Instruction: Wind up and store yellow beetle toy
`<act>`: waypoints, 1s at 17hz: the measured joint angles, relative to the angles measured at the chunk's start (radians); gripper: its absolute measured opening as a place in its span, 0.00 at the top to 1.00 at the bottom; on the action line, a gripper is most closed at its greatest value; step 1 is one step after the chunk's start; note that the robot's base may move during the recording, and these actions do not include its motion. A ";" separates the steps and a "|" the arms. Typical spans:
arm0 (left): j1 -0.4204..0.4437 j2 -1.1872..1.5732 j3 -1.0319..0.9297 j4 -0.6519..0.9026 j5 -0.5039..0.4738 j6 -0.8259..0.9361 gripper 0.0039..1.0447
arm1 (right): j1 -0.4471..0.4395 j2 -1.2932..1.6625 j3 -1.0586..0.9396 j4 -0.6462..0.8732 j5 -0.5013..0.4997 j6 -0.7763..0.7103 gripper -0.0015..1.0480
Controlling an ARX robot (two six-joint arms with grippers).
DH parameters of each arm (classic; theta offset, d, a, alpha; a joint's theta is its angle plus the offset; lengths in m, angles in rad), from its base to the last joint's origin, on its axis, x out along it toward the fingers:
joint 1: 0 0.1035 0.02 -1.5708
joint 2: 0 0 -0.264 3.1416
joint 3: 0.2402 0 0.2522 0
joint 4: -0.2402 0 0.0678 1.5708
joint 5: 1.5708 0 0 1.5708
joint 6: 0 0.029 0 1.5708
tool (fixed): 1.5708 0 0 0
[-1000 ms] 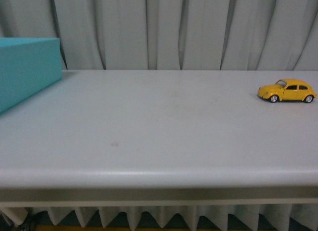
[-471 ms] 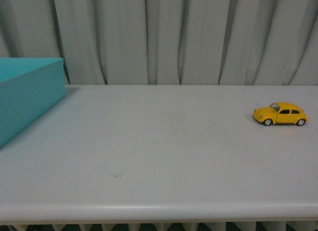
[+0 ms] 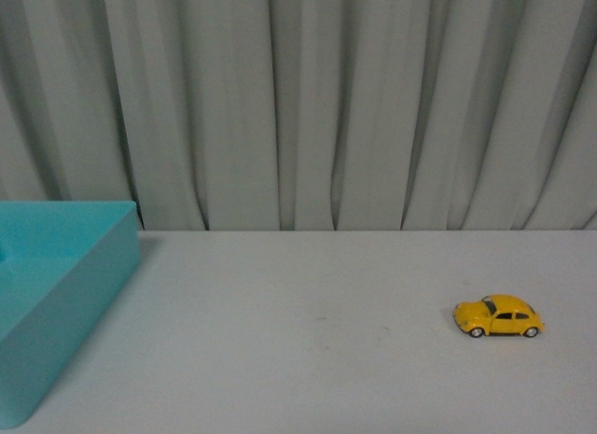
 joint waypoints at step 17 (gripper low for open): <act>0.000 0.000 0.000 -0.005 0.000 0.000 0.06 | 0.000 0.000 0.000 -0.005 0.000 0.000 0.06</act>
